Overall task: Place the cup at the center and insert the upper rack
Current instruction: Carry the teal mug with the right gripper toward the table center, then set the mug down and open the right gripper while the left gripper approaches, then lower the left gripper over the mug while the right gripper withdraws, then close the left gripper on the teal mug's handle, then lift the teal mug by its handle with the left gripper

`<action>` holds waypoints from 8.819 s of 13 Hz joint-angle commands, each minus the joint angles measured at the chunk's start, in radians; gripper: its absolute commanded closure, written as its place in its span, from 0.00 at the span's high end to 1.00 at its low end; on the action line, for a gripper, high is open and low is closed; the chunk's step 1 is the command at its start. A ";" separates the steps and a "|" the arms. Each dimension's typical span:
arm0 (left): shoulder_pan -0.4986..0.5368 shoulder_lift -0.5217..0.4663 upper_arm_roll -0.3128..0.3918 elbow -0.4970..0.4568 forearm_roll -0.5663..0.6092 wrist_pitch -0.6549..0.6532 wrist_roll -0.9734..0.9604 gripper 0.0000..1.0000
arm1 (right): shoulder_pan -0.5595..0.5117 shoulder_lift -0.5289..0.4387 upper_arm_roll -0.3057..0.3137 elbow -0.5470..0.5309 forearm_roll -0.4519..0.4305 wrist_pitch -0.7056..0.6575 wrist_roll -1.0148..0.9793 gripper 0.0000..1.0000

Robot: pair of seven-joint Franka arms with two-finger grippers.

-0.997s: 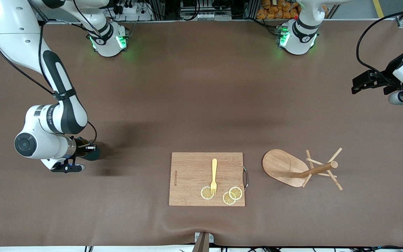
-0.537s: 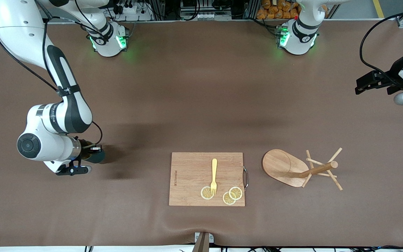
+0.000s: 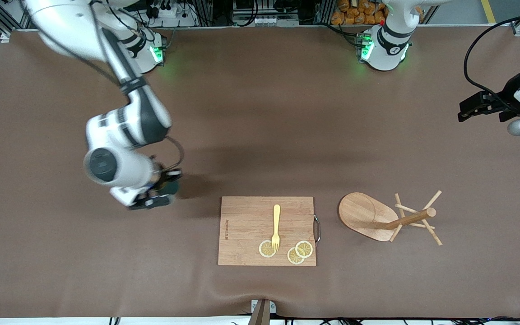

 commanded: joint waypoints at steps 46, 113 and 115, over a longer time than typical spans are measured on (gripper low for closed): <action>-0.418 0.267 -0.550 0.131 0.332 0.241 -1.619 1.00 | -0.353 -0.428 -0.031 0.122 -0.116 -0.344 -0.273 1.00; -1.236 0.942 0.204 0.287 0.327 0.590 -2.240 0.02 | -0.370 -0.507 -0.130 0.112 -0.148 -0.561 -0.312 1.00; -1.236 0.938 0.204 0.287 0.326 0.587 -2.240 0.00 | -0.369 -0.507 -0.130 0.112 -0.150 -0.561 -0.312 1.00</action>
